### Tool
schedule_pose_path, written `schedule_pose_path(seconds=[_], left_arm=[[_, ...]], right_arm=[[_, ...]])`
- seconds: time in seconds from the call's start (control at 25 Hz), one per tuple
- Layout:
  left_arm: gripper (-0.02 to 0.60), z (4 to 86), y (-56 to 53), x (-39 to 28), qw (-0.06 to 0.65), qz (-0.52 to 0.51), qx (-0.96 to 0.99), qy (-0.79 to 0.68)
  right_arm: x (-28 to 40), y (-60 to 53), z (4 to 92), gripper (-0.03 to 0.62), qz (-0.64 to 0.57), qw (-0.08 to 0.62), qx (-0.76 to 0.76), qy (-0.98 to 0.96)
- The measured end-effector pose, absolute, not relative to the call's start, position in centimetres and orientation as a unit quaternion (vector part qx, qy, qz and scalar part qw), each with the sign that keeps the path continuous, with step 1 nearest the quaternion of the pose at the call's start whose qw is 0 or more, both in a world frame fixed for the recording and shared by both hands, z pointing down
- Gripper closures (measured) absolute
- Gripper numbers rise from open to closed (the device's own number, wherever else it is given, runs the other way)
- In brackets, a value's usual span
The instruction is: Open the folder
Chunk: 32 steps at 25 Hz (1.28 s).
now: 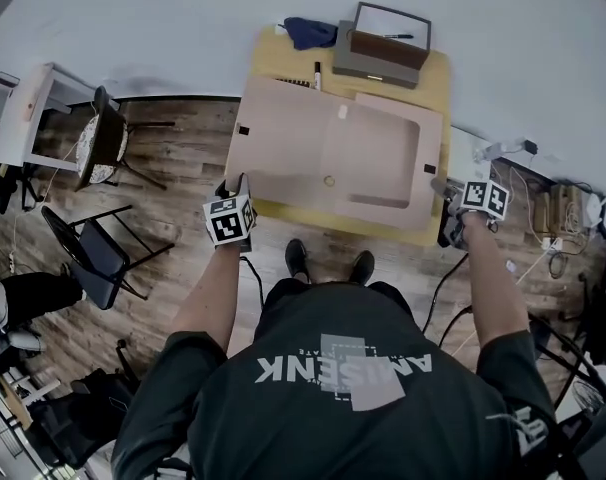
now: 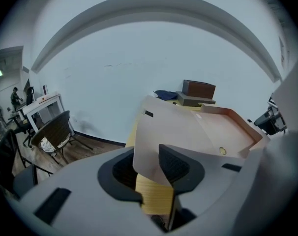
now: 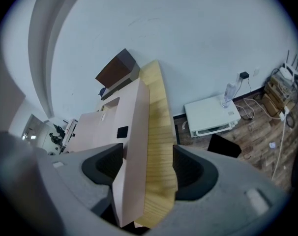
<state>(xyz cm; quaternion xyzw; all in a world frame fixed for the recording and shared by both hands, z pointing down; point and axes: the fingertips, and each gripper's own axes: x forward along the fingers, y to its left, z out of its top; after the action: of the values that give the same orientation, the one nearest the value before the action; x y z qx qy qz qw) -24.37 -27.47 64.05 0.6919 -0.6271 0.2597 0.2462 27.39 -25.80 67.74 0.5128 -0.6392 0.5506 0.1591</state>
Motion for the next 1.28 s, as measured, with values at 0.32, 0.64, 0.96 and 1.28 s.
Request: schedule_pose_path(seconds=[0.32,0.64,0.96,1.28], left_arm=[[0.353,68.6,-28.0,-27.5,0.230,0.353,0.664,-0.618],[0.353,70.4,-28.5,-27.6,0.206,0.394,0.678,-0.586],[0.353,70.5,-28.5,-27.6,0.190,0.391,0.683,-0.587],[0.353,70.4,-28.5,-27.8,0.223,0.381,0.686,-0.579]], right_arm=[[27.3,-26.2,67.7,0.289,0.546,0.181,0.521,-0.631],[27.1,-26.1,67.6,0.289,0.543,0.175,0.540,-0.618],[27.0,-25.8,67.5,0.289,0.541,0.168,0.548,-0.616],[27.1,-25.8,67.4,0.289,0.521,0.168,0.563,-0.620]])
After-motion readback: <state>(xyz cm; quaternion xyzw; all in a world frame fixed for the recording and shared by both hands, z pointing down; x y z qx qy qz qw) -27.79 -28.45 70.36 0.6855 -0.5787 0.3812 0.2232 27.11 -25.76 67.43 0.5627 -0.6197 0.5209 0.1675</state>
